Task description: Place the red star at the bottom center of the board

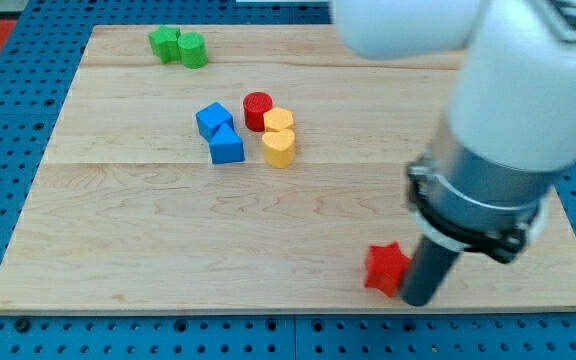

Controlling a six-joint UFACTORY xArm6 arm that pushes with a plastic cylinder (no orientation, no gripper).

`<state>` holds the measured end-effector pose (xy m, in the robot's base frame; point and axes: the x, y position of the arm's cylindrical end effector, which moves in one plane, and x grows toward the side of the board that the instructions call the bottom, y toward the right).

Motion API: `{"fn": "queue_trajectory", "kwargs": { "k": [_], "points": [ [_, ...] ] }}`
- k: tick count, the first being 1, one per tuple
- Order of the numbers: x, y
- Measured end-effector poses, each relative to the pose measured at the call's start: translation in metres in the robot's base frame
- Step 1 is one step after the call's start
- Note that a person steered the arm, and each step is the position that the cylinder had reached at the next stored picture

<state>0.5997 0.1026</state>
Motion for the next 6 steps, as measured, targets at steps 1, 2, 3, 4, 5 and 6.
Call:
{"fn": "queue_trajectory", "kwargs": {
  "k": [1, 2, 3, 4, 5, 6],
  "points": [
    [-0.027, 0.001],
    [-0.038, 0.008],
    [-0.036, -0.057],
    [-0.031, -0.106],
    [-0.048, -0.074],
    [-0.078, -0.049]
  ]
}}
